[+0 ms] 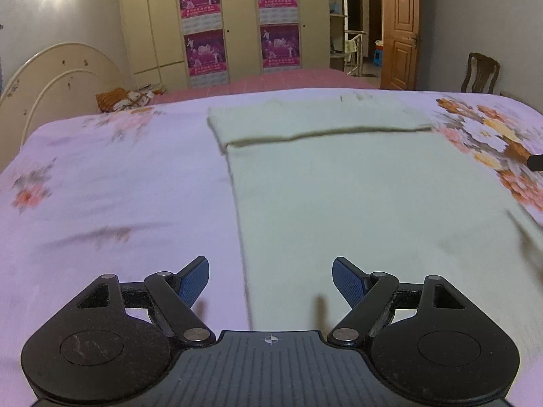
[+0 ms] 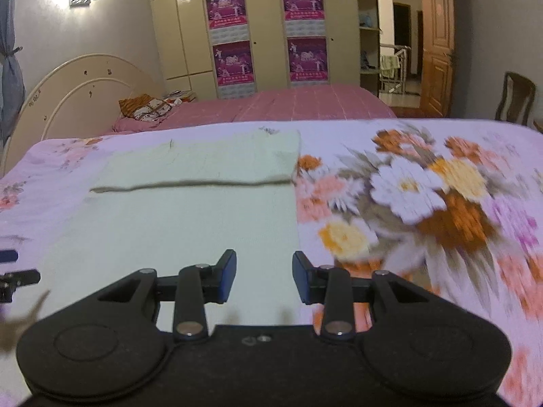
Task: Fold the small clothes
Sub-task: 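Grasp the sweater hem with both tools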
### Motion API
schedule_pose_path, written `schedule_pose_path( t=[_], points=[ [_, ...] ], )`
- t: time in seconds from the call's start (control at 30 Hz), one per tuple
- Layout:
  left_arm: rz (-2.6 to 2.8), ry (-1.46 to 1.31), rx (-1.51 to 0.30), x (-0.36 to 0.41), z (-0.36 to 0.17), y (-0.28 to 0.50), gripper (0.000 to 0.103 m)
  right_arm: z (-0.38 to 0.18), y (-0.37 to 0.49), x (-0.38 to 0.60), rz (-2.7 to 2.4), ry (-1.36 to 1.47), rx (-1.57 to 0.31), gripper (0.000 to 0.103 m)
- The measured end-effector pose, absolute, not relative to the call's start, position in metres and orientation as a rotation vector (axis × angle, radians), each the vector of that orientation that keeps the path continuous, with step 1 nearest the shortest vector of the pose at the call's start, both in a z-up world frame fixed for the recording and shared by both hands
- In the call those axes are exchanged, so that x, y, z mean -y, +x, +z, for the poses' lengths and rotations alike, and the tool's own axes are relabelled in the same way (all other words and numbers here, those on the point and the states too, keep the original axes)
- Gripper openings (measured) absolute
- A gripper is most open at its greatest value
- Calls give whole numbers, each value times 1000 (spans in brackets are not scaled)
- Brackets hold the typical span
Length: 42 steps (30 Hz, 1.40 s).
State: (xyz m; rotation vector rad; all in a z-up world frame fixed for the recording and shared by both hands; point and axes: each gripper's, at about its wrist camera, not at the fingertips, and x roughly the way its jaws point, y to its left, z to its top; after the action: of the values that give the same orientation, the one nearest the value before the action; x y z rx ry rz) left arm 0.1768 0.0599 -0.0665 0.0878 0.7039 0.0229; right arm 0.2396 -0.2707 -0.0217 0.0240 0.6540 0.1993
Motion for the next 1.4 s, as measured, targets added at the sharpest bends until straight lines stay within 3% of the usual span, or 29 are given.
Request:
schedule_pose_path(
  t=[0.5,0.57,0.8,1.0,1.07,1.2,1.23,1.27,1.3,1.4],
  points=[
    [-43,-199,-817,-93,-90,91,79,-58,133,308,143,166,-801,36],
    [-65,-290,-831,-100,-94,87,63,-62,123,311,140,198,-819,36],
    [-161,-612,-840,-122,-110,87,58,-82,115,326,169,418,-889,38],
    [-186,-724,-823,-123,-129,91,56,-92,126,335,208,578,-902,40],
    [-188,-745,-832,-123,-134,95,41,-94,131,334,239,607,-911,40],
    [-170,-729,-839,-118,-138,100,34,-98,137,329,279,591,-917,30],
    [-163,-714,-840,-116,-137,100,27,-98,138,329,282,588,-920,23],
    [-143,-689,-841,-114,-134,100,3,-99,139,329,280,582,-925,18],
    [-132,-670,-831,-113,-131,99,4,-100,140,329,281,577,-932,7],
    [-161,-720,-721,-118,-109,87,4,-87,134,327,314,555,-886,6]
  ],
)
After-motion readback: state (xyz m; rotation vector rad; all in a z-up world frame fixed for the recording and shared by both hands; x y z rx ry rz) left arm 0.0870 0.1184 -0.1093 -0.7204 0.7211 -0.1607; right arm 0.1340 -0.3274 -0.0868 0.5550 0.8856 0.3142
